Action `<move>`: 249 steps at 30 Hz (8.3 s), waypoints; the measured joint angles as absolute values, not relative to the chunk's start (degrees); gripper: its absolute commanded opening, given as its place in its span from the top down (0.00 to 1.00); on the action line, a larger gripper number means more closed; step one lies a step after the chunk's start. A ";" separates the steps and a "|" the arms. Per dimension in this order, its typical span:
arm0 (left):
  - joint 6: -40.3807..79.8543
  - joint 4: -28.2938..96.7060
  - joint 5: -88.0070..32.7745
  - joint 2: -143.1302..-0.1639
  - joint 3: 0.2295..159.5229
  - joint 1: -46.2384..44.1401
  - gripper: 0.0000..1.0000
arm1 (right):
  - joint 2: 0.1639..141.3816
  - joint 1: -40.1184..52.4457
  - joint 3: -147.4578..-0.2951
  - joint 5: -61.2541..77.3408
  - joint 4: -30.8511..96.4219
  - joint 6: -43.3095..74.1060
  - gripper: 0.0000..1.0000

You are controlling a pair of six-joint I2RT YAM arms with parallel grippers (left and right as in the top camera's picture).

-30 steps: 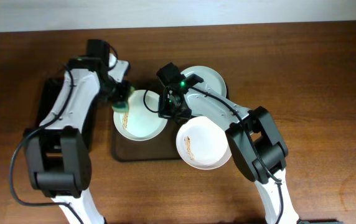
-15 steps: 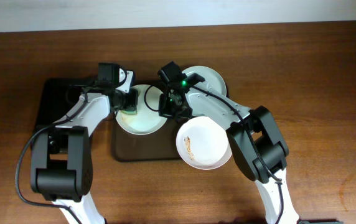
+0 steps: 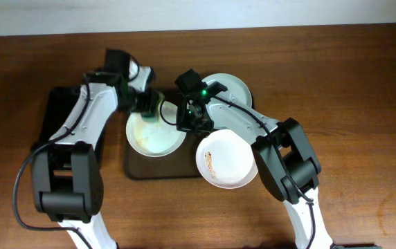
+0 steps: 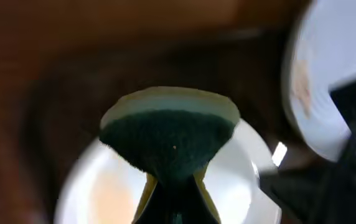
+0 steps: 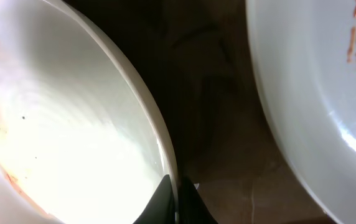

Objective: Clean dirty plates on tray and stack at the side
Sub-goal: 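Scrub the left white plate with the sponge while right gripper holds it, then lift the left white plate with the right gripper and carry it right, then set the plate down on the table right of the brown tray, then scrub the bottom white plate with the sponge in the left gripper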

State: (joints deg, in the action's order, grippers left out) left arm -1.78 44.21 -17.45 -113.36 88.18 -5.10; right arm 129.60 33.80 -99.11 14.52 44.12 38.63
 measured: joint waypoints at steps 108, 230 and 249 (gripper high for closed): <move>3.99 64.97 -12.03 -122.37 117.54 -3.03 0.99 | 111.20 56.16 -99.44 -44.71 68.69 38.17 0.96; -6.15 49.32 -18.48 -122.56 87.00 -6.94 0.99 | 117.38 32.32 -75.44 14.17 26.59 49.56 0.96; 2.44 55.07 7.53 -121.51 87.20 -12.67 0.99 | 117.47 33.43 -75.99 15.75 25.50 48.97 0.96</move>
State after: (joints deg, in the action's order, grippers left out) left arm 2.44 55.07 7.53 -121.51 87.20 -12.67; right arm 117.47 33.43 -75.99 15.75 25.50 48.97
